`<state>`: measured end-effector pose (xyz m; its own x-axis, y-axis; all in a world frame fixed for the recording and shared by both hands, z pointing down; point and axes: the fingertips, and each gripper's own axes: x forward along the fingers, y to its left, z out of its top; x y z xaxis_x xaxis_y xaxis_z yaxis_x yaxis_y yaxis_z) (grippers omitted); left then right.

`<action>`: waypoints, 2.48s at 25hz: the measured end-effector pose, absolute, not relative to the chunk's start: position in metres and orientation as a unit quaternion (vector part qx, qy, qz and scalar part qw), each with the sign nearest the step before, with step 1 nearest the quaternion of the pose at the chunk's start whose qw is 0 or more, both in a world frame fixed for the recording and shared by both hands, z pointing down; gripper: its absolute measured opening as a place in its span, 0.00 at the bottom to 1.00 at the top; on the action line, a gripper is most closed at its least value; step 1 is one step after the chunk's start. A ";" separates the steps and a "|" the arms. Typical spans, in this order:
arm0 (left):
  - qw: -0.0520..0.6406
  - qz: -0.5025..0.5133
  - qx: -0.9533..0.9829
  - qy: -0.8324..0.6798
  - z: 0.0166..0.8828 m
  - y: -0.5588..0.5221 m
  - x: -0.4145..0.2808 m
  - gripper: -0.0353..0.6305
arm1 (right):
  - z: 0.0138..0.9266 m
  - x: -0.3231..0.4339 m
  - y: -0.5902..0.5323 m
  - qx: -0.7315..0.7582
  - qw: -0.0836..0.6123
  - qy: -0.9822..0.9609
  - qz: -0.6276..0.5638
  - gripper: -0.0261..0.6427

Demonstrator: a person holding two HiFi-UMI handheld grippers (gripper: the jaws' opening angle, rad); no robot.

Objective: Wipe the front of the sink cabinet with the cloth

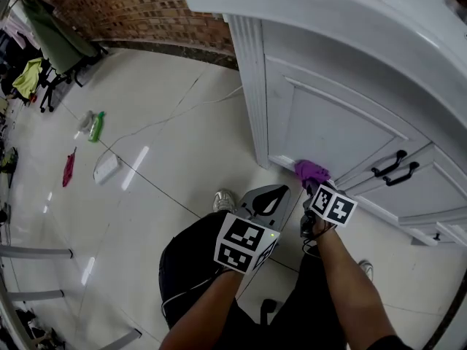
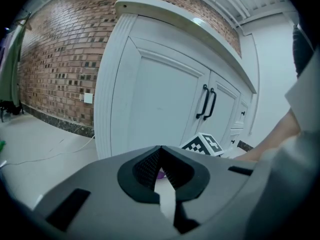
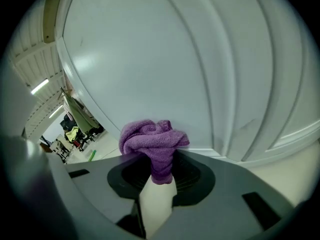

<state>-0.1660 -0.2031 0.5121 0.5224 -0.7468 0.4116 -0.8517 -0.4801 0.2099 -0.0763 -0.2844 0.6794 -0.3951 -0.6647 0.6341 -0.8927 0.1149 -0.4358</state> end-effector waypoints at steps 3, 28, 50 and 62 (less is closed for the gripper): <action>0.194 0.126 0.856 -0.462 0.507 -0.205 -0.151 0.06 | 0.677 -0.050 -0.277 0.547 0.143 -0.721 0.401 0.21; 0.173 0.132 0.862 -0.458 0.498 -0.219 -0.145 0.06 | 0.652 -0.059 -0.255 0.506 0.163 -0.749 0.396 0.21; 0.187 0.156 0.845 -0.476 0.546 -0.232 -0.228 0.06 | 0.733 -0.203 -0.313 0.453 0.181 -0.772 0.408 0.21; 0.164 0.165 0.866 -0.442 0.529 -0.213 -0.188 0.06 | 0.731 -0.111 -0.286 0.509 0.169 -0.733 0.418 0.21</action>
